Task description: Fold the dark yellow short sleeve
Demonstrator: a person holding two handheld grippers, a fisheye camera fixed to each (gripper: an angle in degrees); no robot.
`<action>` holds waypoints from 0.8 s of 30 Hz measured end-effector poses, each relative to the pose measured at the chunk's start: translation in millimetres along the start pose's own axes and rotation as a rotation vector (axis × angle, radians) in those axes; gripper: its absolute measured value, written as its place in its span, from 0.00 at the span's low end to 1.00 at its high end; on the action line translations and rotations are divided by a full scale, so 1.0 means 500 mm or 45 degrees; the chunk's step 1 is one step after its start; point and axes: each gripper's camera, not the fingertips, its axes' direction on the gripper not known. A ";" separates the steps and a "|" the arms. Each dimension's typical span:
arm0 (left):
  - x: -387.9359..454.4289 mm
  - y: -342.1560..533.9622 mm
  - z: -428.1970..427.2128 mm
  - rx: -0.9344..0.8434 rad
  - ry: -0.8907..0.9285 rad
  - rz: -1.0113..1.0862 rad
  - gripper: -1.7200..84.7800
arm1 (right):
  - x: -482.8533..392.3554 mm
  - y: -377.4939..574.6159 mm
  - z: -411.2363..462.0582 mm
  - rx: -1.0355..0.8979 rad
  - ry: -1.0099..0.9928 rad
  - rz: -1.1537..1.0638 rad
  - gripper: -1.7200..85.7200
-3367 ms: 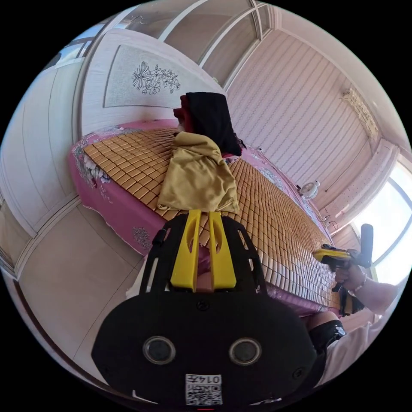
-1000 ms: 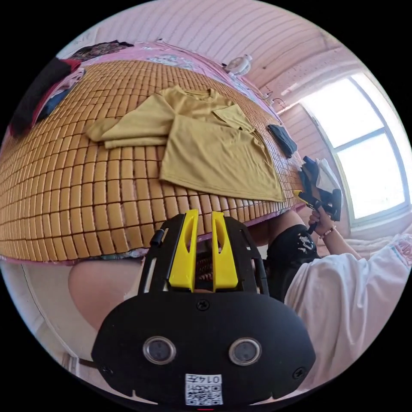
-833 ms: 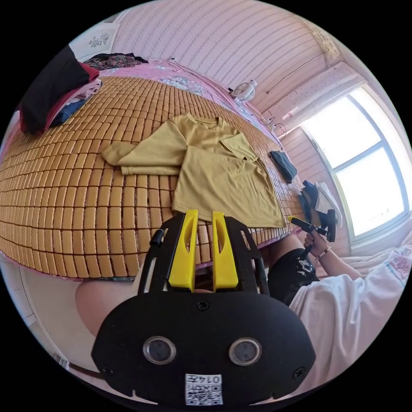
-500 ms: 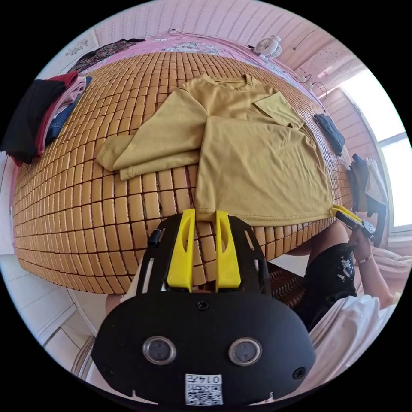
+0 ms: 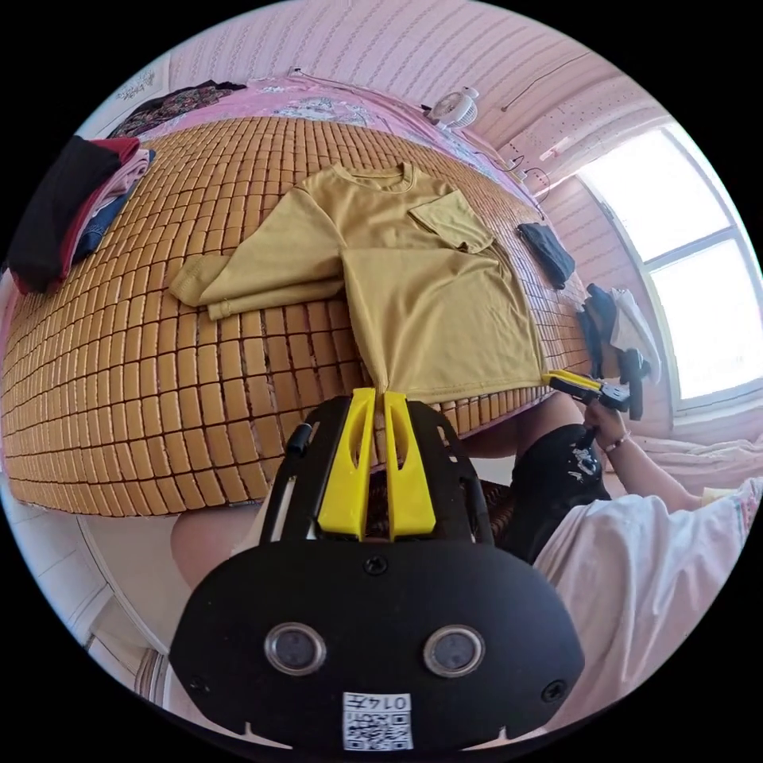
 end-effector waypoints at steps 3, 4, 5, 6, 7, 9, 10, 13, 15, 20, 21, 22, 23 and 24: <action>0.005 0.058 -0.036 0.045 0.097 -0.030 0.01 | 0.004 0.023 -0.013 -0.033 0.063 -0.056 0.09; 0.006 0.070 -0.042 0.050 0.120 -0.035 0.01 | 0.003 0.037 -0.017 -0.054 0.101 -0.103 0.06; 0.009 0.095 -0.055 0.063 0.153 -0.042 0.01 | 0.001 0.052 -0.019 -0.069 0.126 -0.147 0.05; 0.014 0.118 -0.068 0.077 0.168 -0.039 0.01 | 0.001 0.060 -0.020 -0.080 0.130 -0.171 0.04; 0.017 0.130 -0.076 0.087 0.173 -0.035 0.01 | 0.005 0.076 -0.025 -0.111 0.118 -0.201 0.04; 0.026 0.174 -0.110 0.137 0.195 -0.028 0.01 | 0.028 0.101 -0.050 -0.093 0.016 -0.180 0.03; 0.028 0.185 -0.120 0.156 0.205 -0.030 0.01 | 0.054 0.120 -0.077 -0.039 -0.104 -0.137 0.03; 0.034 0.230 -0.185 0.289 0.270 -0.024 0.01 | 0.139 0.160 -0.164 0.160 -0.463 0.008 0.03; 0.050 0.251 -0.265 0.451 0.301 0.051 0.01 | 0.198 0.174 -0.233 0.347 -0.801 0.089 0.03; 0.117 0.258 -0.494 0.851 0.234 0.313 0.01 | 0.280 0.176 -0.485 0.916 -1.336 -0.088 0.03; 0.137 0.261 -0.565 0.973 0.224 0.386 0.01 | 0.280 0.175 -0.515 0.956 -1.362 -0.134 0.03; 0.146 0.263 -0.602 1.029 0.219 0.415 0.01 | 0.279 0.174 -0.577 1.038 -1.404 -0.232 0.03; 0.166 0.269 -0.675 1.135 0.219 0.467 0.01 | 0.278 0.179 -0.641 1.124 -1.438 -0.311 0.03; 0.188 0.279 -0.745 1.234 0.235 0.517 0.01 | 0.278 0.185 -0.674 1.177 -1.455 -0.348 0.03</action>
